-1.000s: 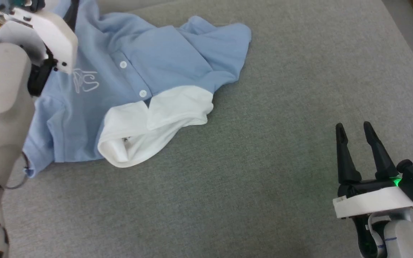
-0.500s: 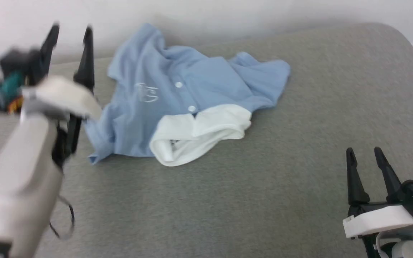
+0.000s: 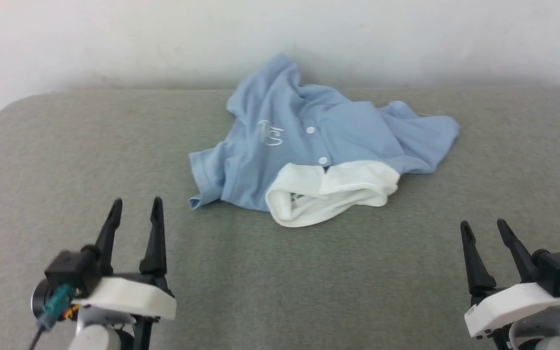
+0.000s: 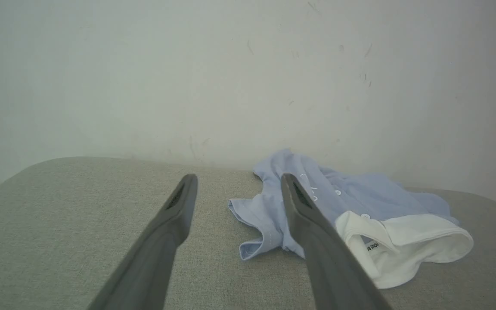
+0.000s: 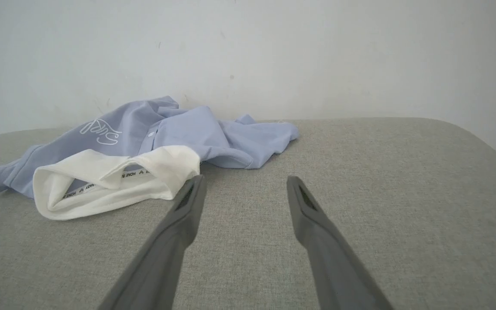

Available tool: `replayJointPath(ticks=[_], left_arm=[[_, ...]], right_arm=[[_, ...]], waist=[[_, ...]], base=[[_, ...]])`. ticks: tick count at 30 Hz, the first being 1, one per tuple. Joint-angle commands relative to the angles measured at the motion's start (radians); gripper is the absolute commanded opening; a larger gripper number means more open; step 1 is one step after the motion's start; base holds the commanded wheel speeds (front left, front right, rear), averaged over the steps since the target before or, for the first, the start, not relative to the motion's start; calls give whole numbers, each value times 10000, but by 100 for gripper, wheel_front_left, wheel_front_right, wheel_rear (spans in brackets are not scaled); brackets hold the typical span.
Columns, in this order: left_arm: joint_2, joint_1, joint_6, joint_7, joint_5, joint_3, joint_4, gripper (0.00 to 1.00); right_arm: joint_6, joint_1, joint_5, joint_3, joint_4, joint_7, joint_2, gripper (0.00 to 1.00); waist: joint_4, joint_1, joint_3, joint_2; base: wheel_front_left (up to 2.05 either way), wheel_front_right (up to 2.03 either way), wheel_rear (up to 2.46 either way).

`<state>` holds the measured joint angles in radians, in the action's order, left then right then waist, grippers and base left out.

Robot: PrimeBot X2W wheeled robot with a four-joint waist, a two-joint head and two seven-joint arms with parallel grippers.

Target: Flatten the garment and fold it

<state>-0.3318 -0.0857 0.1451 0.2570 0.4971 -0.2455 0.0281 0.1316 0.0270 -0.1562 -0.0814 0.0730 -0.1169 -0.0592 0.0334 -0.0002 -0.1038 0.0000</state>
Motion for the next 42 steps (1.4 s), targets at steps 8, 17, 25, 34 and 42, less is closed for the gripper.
replayJointPath(ticks=[8,17,25,34,42], left_arm=[[923,523,-414,47,-1008,379,-514,100],[1851,13,-1089,47,-1624,659,-385,100],[2485,-239,-1579,47,-2014,843,-141,100],[2719,-221,-1888,47,-2256,1189,98,100],[2765,-183,-2124,47,-2476,1506,304,100]], right_arm=[[-9,-1464,-650,-66,103,2991,-1498,100],[-9,-4616,-1411,-234,1779,7719,-3290,100],[-9,-6442,-671,-1045,3987,8935,-3494,100],[-9,-6371,175,-1268,5368,8787,-3137,13],[-9,-5793,23,-1132,5329,7555,-3168,0]], waist=[[1288,2,-789,0],[2461,2,-1989,0],[3290,2,-2503,0],[3354,2,-2450,0],[2574,2,-1791,0]], base=[[0,0,0],[0,0,0],[0,0,0],[0,0,0],[0,0,0]])
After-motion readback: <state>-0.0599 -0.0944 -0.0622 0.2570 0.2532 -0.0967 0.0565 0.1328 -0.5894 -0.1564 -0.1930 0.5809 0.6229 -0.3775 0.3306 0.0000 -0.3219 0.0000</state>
